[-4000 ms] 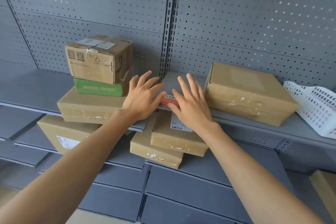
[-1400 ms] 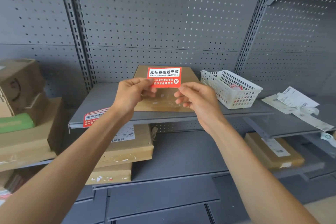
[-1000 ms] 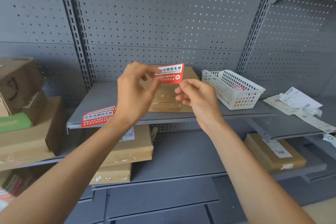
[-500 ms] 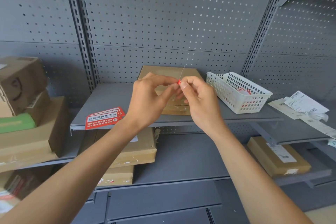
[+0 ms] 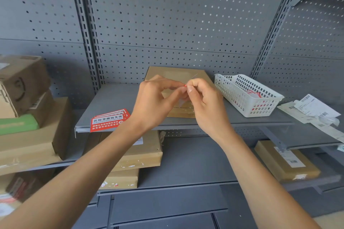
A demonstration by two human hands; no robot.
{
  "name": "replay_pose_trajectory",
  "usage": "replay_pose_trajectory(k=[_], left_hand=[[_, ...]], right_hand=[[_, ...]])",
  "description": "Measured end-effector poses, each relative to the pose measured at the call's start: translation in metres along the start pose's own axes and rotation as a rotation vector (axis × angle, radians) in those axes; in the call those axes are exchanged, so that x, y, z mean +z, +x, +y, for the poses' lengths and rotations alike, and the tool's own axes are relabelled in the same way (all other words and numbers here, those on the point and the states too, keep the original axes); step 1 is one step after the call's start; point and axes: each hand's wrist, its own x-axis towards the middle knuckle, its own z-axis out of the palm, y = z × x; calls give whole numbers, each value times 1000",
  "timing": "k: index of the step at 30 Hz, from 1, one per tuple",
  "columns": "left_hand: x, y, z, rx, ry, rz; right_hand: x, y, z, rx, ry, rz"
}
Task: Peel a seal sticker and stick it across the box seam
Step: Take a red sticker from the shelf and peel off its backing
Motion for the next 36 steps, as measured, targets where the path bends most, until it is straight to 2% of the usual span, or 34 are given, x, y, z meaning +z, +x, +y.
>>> replay_pose_trajectory(k=[11,22,28,36], left_hand=[[-1,1,-4,-63,-20,-14],[-5,11,-6,-287,-235,47],[-10,15,-14,-330,-210,46],[-21,21,-21,-399,-246,136]], right_hand=[[-1,-3,-1,15,-20,-43],[-13,-2,6,147,115,58],[-22,0,10,183,167,72],[-31,4,21,225,190,104]])
